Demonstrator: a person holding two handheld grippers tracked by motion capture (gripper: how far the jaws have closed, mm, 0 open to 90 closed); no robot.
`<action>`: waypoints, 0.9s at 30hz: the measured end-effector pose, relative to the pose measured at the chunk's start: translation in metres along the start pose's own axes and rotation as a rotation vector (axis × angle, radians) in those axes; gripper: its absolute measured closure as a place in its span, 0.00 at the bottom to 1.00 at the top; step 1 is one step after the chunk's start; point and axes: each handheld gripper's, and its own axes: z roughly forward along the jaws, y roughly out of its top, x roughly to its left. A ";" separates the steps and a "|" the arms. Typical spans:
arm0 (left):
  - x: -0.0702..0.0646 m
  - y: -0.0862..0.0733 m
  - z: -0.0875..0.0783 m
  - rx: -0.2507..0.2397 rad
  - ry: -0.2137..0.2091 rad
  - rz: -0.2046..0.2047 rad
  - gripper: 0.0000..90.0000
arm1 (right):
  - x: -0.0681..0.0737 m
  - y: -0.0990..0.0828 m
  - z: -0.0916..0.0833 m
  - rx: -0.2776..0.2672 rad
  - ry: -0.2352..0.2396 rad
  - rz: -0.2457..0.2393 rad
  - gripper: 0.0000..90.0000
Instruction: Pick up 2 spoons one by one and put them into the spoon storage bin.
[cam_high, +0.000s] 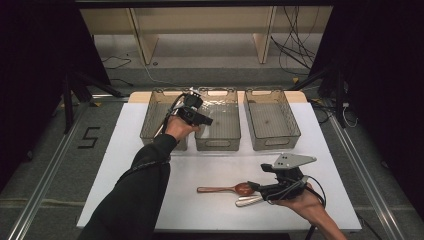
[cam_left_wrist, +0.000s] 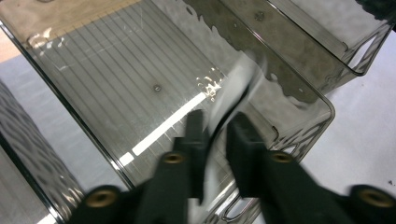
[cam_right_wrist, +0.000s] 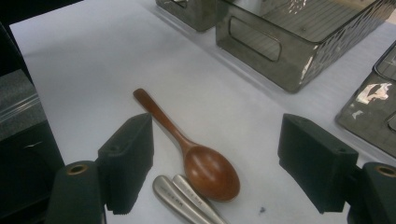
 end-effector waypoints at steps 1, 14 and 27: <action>-0.001 0.001 -0.001 0.000 0.001 -0.005 0.75 | 0.000 0.000 0.000 0.001 0.000 0.001 0.31; -0.024 -0.018 -0.034 -0.032 -0.065 0.067 0.32 | 0.001 0.000 0.000 0.002 -0.002 0.002 0.31; -0.052 -0.069 -0.047 -0.037 -0.098 0.164 0.21 | 0.001 0.000 0.000 0.002 -0.003 -0.002 0.31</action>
